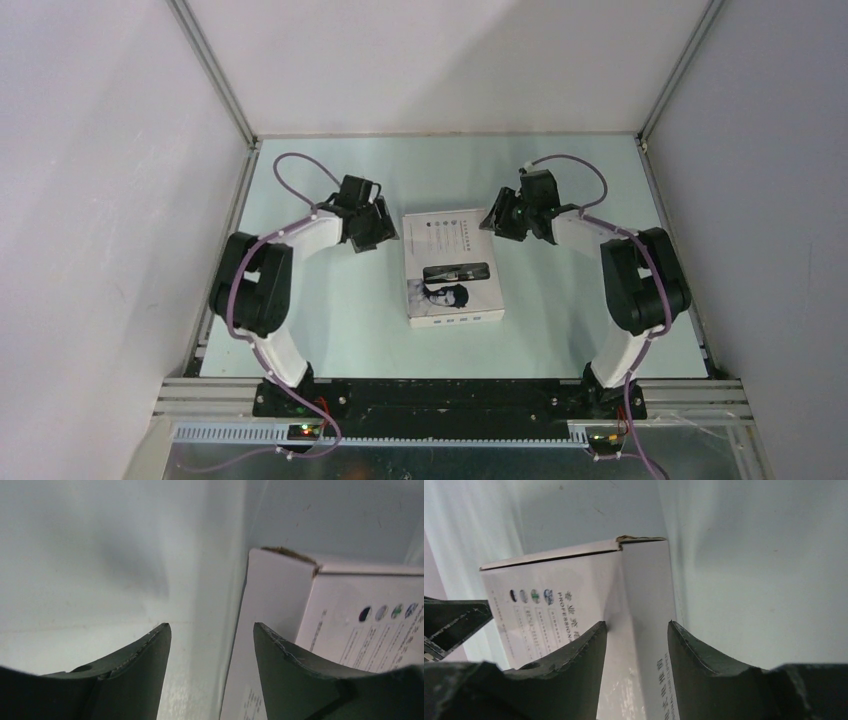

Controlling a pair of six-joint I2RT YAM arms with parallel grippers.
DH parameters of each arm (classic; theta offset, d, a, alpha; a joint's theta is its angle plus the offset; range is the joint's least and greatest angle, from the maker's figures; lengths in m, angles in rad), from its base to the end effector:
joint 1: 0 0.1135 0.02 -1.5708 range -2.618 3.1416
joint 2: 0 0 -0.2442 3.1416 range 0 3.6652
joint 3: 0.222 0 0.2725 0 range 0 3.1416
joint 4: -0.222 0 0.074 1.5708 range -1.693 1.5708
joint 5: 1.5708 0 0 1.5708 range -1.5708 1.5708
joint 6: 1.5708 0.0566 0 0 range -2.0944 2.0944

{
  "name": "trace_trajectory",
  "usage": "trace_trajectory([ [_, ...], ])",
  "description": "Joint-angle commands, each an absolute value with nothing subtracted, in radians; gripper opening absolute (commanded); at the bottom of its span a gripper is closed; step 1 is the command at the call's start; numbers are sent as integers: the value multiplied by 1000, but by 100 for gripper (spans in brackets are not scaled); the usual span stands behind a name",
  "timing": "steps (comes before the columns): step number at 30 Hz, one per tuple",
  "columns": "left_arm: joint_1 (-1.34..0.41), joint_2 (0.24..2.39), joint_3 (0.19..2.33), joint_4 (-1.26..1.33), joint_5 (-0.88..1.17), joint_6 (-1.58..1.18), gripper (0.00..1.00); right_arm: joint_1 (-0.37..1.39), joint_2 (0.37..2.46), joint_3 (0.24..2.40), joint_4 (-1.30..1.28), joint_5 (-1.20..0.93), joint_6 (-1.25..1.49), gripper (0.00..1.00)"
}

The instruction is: Sort the hair-cutting tools

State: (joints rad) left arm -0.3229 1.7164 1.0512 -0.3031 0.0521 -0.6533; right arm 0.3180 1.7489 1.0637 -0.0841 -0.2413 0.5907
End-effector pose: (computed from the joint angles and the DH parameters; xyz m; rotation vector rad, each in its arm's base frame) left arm 0.3552 -0.1220 0.1307 -0.4066 2.5669 -0.4385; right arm 0.3754 0.1378 0.1424 0.2064 2.4216 0.7157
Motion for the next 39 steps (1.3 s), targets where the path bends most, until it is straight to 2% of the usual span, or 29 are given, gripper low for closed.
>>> trace_trajectory([
  [1,-309,1812,1164,-333,26,-620,68,305,1801,1109,-33,-252,580,52],
  [6,-307,1869,1238,-350,17,-610,68,304,1823,1109,-34,-278,574,52],
  [14,-307,1926,1246,-328,83,-626,68,308,1846,1110,-17,-340,579,51],
  [27,-319,1901,1243,-287,187,-654,69,282,1805,1108,-11,-375,586,51],
  [39,-314,1744,1133,-330,44,-646,70,267,1679,1074,-99,-308,528,54],
])
